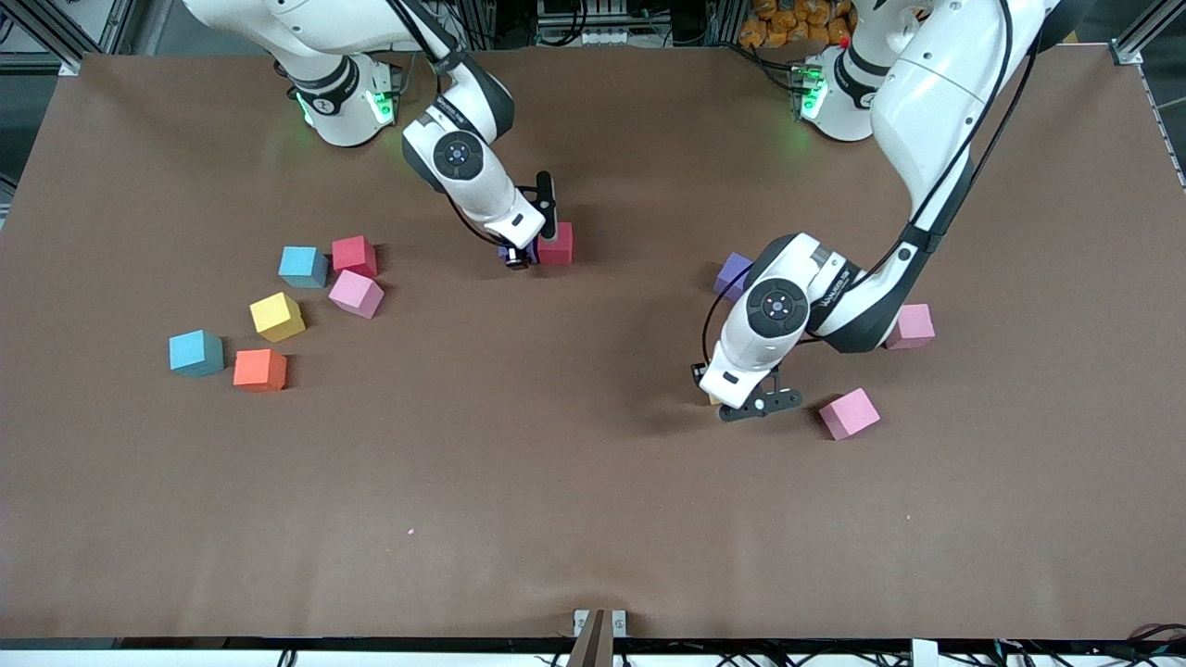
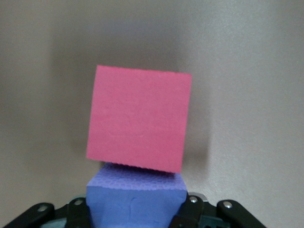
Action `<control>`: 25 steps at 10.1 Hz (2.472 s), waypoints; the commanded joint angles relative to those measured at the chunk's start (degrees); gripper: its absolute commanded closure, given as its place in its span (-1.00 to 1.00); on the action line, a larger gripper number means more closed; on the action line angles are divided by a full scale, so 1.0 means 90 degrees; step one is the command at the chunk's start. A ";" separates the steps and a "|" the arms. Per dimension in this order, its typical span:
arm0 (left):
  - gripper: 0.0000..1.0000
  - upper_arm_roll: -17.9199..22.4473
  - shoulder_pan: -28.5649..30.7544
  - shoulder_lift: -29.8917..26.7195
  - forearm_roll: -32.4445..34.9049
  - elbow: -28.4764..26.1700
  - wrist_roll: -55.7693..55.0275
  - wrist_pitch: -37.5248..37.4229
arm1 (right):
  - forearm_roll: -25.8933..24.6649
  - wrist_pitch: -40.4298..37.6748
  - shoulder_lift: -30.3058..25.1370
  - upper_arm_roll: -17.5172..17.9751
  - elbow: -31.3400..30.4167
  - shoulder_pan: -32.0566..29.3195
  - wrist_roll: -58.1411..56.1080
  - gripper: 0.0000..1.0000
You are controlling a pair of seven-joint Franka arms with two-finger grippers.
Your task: Form number 2 with 11 blocks
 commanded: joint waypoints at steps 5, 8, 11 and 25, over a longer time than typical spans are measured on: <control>0.51 -0.0143 0.0082 -0.0460 -0.0259 -0.0085 -0.3001 -0.0012 | 0.0075 0.0071 0.0053 0.0015 -0.0046 0.0025 0.0119 0.25; 0.51 -0.0133 0.0062 -0.0479 -0.0259 -0.0085 -0.4730 -0.0012 | 0.0084 0.0140 0.0150 0.0005 0.0002 0.0025 0.0129 0.25; 0.51 -0.0153 0.0033 -0.0557 -0.0259 -0.0114 -0.6078 -0.0032 | 0.0123 0.0101 0.0121 0.0005 0.0002 0.0025 0.0362 0.27; 0.59 -0.1481 0.0551 -0.0958 -0.1060 -0.1393 -0.8251 -0.0189 | 0.0026 -0.0045 0.0082 -0.0005 0.0109 0.0133 0.0696 -1.00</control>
